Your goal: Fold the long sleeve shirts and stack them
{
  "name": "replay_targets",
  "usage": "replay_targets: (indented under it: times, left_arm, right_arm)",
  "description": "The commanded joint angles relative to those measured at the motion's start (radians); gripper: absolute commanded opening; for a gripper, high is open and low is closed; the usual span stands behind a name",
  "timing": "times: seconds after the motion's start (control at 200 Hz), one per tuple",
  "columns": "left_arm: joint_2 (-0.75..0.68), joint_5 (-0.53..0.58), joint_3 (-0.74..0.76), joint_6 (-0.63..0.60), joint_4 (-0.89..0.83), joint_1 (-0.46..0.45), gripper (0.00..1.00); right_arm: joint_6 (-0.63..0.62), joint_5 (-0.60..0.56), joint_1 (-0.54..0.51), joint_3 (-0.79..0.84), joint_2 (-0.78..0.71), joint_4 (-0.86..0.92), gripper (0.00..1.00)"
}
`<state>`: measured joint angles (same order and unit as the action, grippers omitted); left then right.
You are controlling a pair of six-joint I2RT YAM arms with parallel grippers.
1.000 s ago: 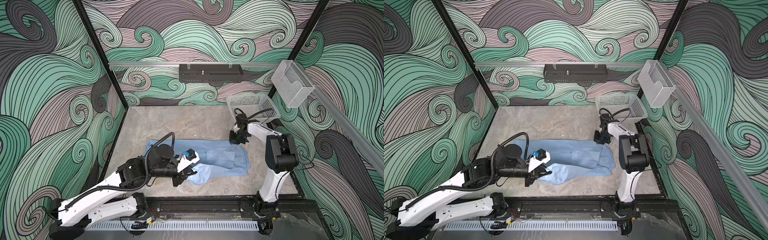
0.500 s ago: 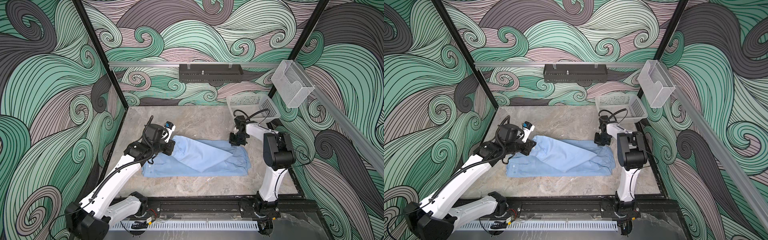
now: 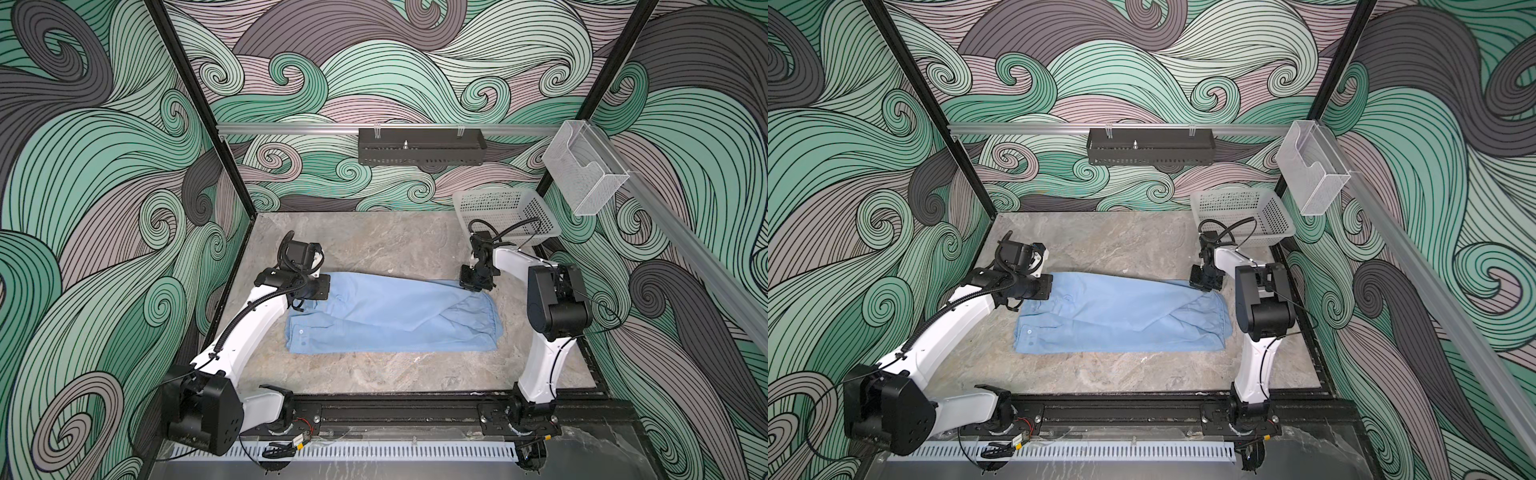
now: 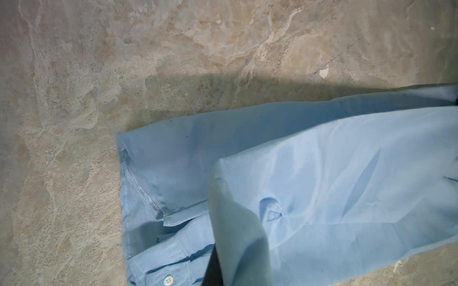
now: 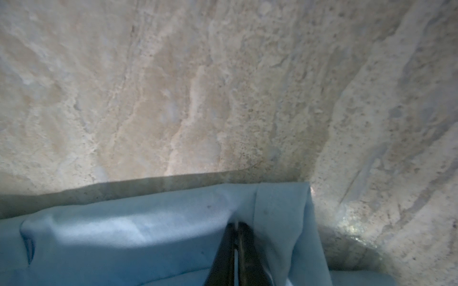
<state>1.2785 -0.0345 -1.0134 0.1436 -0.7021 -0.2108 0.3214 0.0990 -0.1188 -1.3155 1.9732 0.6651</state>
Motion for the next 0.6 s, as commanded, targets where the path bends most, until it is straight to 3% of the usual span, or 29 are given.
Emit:
replay_targets:
  times: [0.0, 0.225, 0.595]
  left_arm:
    - [0.046, 0.014, -0.055, 0.02, -0.054, 0.035, 0.0]
    - [0.218, 0.008, -0.169, 0.043, -0.166, 0.079, 0.0]
    - [0.366, 0.022, -0.249, 0.06, -0.195, 0.109, 0.0]
  right_arm:
    - [-0.003, -0.053, 0.011, 0.013, 0.003, 0.033, 0.1]
    - [-0.008, -0.052, 0.01, 0.011, 0.003, 0.038, 0.1]
    - [-0.011, -0.052, 0.008, -0.006, 0.009, 0.047, 0.11]
